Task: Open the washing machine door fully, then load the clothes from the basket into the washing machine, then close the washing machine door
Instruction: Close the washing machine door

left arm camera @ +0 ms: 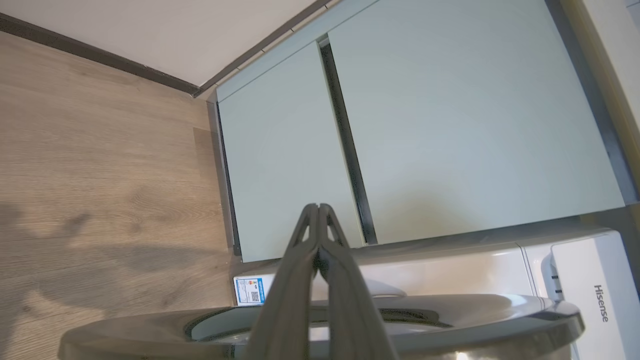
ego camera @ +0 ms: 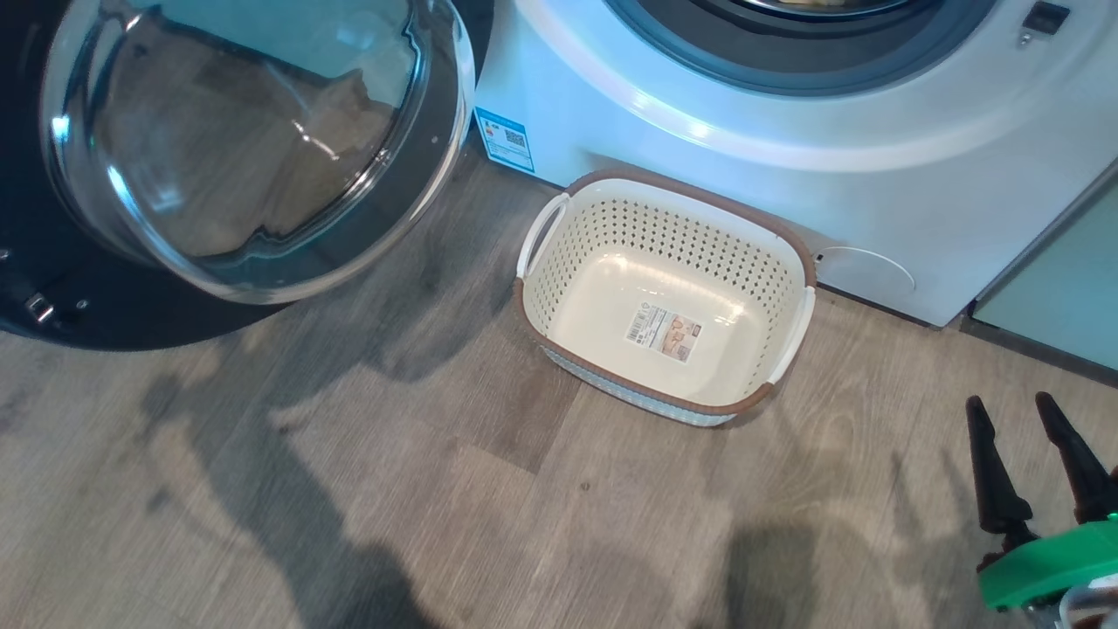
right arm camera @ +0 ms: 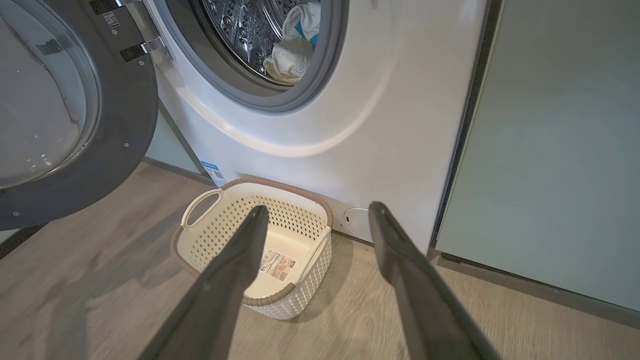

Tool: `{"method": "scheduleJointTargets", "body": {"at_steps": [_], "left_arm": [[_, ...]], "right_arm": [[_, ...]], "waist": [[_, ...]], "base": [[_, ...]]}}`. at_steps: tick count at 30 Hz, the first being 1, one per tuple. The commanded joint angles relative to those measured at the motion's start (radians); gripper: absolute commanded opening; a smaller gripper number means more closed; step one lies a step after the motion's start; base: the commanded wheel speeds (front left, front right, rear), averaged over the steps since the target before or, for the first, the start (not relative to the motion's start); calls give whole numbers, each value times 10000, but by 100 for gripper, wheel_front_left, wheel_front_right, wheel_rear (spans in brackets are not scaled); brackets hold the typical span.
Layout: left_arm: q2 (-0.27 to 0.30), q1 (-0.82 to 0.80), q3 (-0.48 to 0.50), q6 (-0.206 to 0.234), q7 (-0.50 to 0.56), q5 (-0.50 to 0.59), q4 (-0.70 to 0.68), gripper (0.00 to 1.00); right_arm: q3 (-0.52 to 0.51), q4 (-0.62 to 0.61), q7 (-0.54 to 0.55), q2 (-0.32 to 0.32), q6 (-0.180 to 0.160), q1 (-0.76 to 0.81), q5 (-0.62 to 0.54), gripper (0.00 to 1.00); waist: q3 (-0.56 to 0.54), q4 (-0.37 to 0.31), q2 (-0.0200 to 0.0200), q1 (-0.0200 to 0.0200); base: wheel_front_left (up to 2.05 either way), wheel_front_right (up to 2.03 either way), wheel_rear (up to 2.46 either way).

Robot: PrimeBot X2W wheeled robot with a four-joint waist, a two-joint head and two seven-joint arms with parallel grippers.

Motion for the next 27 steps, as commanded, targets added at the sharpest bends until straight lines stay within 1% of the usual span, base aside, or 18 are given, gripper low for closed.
{"method": "scheduleJointTargets", "body": {"at_steps": [1, 18, 22, 27], "left_arm": [[691, -222, -1, -80, 234, -25, -426, 0], [481, -317, -420, -159, 1820, -213, -712, 0], [333, -322, -528, -173, 2121, -311, -802, 0], [67, -130, -829, -177, 2726, -467, -1295, 0]], "right_arm": [[119, -291, -69, -272, 44, -239, -51, 100], [79, -232, -69, -210, 44, -309, -41, 100], [76, -196, -69, -142, 44, -249, -45, 100], [99, -134, -69, 0, 44, -201, -39, 100]], "waist": [[4, -24, 0, -1], [-92, 23, 0, -1], [-232, 63, 0, -1], [-480, 71, 0, -1]], "base": [[0, 0, 0], [0, 0, 0], [0, 0, 0], [0, 0, 0]]}}
